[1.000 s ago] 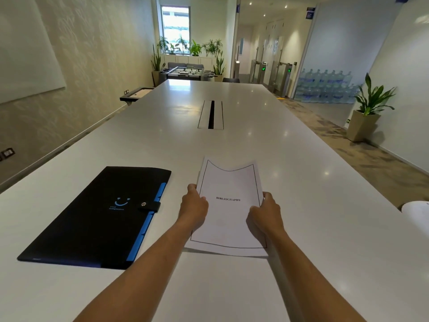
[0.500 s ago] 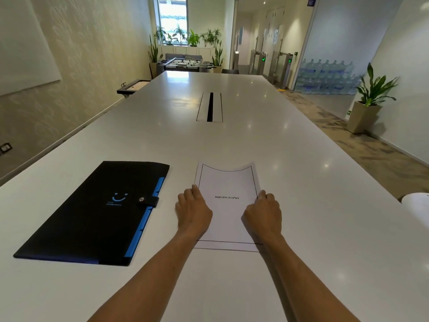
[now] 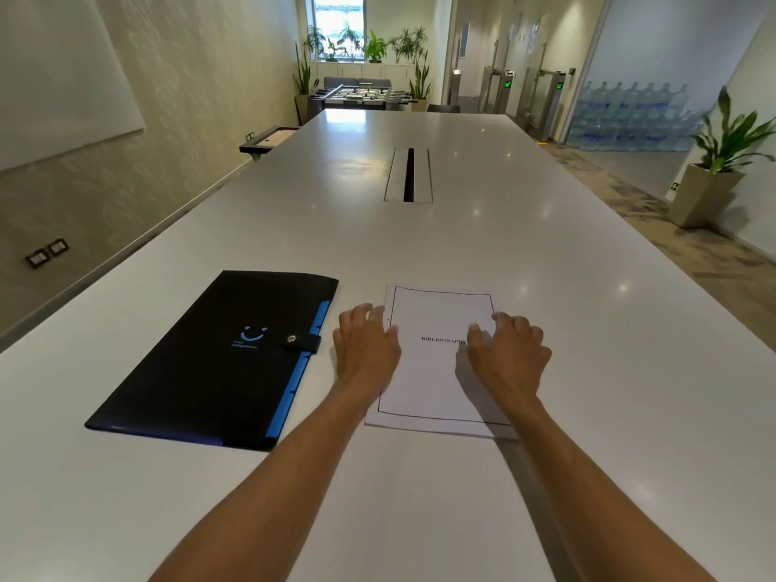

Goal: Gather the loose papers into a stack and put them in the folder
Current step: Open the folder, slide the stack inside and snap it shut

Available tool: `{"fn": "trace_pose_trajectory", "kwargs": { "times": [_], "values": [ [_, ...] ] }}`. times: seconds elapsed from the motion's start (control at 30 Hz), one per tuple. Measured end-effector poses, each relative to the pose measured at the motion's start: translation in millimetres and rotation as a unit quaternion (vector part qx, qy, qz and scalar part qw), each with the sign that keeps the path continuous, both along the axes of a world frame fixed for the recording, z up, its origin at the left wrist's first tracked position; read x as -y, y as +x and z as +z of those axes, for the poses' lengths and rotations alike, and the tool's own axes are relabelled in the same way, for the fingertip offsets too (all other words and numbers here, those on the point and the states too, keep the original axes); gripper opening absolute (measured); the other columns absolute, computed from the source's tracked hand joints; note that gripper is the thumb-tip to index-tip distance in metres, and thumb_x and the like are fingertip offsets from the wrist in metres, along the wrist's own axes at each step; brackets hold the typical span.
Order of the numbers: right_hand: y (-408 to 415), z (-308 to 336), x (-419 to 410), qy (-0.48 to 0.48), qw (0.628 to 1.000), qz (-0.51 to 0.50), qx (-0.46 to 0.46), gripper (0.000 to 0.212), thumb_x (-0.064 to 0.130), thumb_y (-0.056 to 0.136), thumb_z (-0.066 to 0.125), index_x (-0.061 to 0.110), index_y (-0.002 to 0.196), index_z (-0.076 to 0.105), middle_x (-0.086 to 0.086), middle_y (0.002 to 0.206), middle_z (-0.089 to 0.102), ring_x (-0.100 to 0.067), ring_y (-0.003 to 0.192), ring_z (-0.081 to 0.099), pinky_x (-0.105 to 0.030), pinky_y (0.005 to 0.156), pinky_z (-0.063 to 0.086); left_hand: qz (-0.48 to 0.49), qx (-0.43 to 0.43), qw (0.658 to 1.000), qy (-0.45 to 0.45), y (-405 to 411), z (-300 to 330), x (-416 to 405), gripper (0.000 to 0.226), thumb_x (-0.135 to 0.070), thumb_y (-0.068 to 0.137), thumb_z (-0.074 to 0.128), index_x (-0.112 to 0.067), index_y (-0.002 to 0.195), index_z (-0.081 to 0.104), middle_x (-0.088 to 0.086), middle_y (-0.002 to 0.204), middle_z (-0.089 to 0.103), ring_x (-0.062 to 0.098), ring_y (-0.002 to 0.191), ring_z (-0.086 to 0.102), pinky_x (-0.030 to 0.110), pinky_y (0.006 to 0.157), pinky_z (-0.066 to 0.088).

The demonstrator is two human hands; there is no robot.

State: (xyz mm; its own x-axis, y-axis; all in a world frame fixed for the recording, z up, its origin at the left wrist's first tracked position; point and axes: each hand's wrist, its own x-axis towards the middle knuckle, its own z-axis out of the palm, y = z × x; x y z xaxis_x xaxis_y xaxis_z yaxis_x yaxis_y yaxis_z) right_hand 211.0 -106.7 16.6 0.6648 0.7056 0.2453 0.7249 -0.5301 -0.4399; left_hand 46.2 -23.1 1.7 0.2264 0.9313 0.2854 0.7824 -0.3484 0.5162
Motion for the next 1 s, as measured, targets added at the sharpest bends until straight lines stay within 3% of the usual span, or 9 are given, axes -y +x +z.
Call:
{"fn": "trace_pose_trajectory", "kwargs": {
  "times": [0.13,0.27,0.47,0.63,0.8,1.0],
  "values": [
    [-32,10,-24,0.072,0.992,0.107,0.002,0.042,0.038,0.092,0.051,0.012,0.124,0.062,-0.013,0.129,0.059,-0.031,0.120,0.048,-0.043,0.096,0.038,0.029,-0.009,0.998,0.063,-34,15,-23,0.031,-0.022,0.095,0.052,-0.019,0.125,0.059,0.003,0.134,0.055,0.021,0.129,0.042,0.039,0.104,0.034],
    [-82,8,-53,0.065,0.972,0.225,-0.004,0.038,0.037,0.092,0.054,0.013,0.118,0.067,-0.009,0.124,0.063,-0.027,0.113,0.053,-0.039,0.094,0.042,0.062,-0.059,0.993,0.082,-79,24,-48,0.030,-0.009,0.091,0.052,-0.010,0.117,0.064,0.009,0.122,0.064,0.024,0.116,0.055,0.039,0.097,0.040],
    [-149,-7,-84,0.042,0.931,0.362,-0.004,0.032,0.035,0.094,0.054,0.014,0.112,0.069,-0.006,0.113,0.064,-0.021,0.105,0.054,-0.036,0.090,0.046,0.066,-0.021,0.997,-0.022,-117,8,-50,0.035,-0.007,0.093,0.049,-0.007,0.126,0.058,0.011,0.130,0.060,0.025,0.120,0.055,0.044,0.105,0.042],
    [-171,-17,-98,0.013,0.922,0.385,0.036,0.025,0.037,0.092,0.055,0.015,0.093,0.068,-0.004,0.096,0.060,-0.018,0.092,0.053,-0.035,0.085,0.047,0.044,0.059,0.993,-0.094,-128,-4,-46,0.041,0.001,0.092,0.044,-0.007,0.131,0.055,0.011,0.140,0.052,0.026,0.135,0.041,0.040,0.112,0.032],
    [-178,-15,-108,0.010,0.923,0.379,0.059,0.026,0.039,0.091,0.057,0.015,0.087,0.065,-0.001,0.087,0.051,-0.016,0.086,0.052,-0.032,0.078,0.048,0.042,0.051,0.993,-0.100,-128,-9,-46,0.044,-0.003,0.092,0.050,-0.011,0.135,0.051,0.009,0.151,0.041,0.028,0.146,0.023,0.047,0.119,0.018],
    [-180,-15,-109,-0.025,0.883,0.424,0.200,0.020,0.025,0.095,0.055,0.008,0.098,0.065,-0.011,0.100,0.063,-0.022,0.095,0.059,-0.033,0.080,0.049,0.047,0.012,0.996,-0.072,-126,-9,-46,0.048,-0.001,0.095,0.046,-0.009,0.142,0.042,0.009,0.155,0.034,0.023,0.147,0.018,0.039,0.119,0.009]
  ]
}}
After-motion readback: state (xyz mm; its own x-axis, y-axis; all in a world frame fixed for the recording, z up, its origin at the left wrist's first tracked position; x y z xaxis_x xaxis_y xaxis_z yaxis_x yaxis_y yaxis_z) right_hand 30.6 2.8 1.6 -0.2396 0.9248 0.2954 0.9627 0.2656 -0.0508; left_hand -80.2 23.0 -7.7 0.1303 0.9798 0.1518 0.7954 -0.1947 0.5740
